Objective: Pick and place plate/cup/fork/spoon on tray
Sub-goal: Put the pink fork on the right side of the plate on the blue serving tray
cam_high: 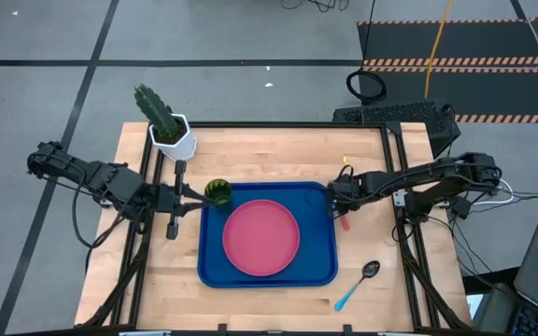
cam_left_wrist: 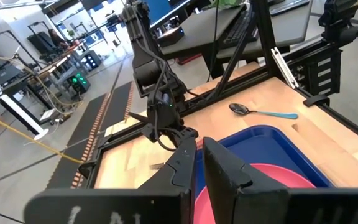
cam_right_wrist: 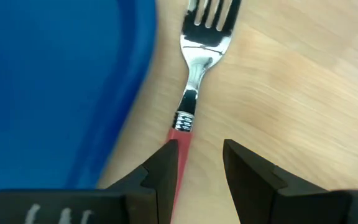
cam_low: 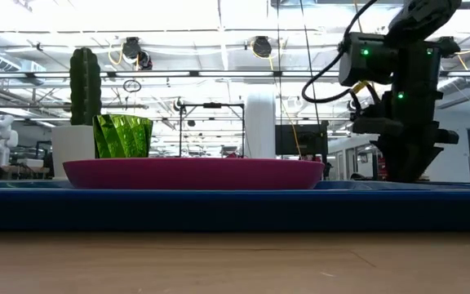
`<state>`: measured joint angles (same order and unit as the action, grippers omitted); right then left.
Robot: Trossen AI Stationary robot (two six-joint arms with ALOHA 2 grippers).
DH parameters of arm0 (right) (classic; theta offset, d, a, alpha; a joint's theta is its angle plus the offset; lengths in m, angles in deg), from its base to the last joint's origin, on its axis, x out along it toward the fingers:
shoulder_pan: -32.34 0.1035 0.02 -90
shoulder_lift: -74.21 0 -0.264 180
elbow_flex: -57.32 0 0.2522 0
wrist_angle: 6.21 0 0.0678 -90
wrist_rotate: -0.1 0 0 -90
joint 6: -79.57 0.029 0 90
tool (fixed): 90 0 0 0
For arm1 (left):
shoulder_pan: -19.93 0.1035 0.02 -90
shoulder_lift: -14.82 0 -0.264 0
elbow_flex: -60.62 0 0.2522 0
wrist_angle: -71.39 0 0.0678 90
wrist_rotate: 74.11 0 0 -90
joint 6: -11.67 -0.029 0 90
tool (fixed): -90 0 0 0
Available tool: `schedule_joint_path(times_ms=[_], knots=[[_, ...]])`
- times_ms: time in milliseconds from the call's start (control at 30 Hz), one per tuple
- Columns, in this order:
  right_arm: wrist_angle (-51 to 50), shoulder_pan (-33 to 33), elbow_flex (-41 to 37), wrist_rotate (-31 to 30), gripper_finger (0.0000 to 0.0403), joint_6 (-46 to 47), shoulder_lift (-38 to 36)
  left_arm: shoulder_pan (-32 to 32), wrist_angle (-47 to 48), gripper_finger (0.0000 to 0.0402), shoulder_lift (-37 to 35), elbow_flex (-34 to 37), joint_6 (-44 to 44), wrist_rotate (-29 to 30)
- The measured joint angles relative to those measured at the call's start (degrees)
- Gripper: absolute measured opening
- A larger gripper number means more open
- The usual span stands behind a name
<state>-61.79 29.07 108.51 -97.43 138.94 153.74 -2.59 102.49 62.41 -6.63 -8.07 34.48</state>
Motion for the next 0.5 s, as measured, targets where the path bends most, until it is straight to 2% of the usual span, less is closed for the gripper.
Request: schedule_joint_path(times_ms=[300, 500], knots=[[-3.06, -0.01, 0.0, -0.33, 0.0121, 1.1, -3.59, 0.0, 0.55, 0.0033, 0.0, 0.0, 0.49, 0.0], [-6.4, -0.04, 1.98, -5.45, 0.0121, 2.03, -8.6, 0.0, 0.52, 0.0033, 0.02, 0.0, 0.59, -0.02]])
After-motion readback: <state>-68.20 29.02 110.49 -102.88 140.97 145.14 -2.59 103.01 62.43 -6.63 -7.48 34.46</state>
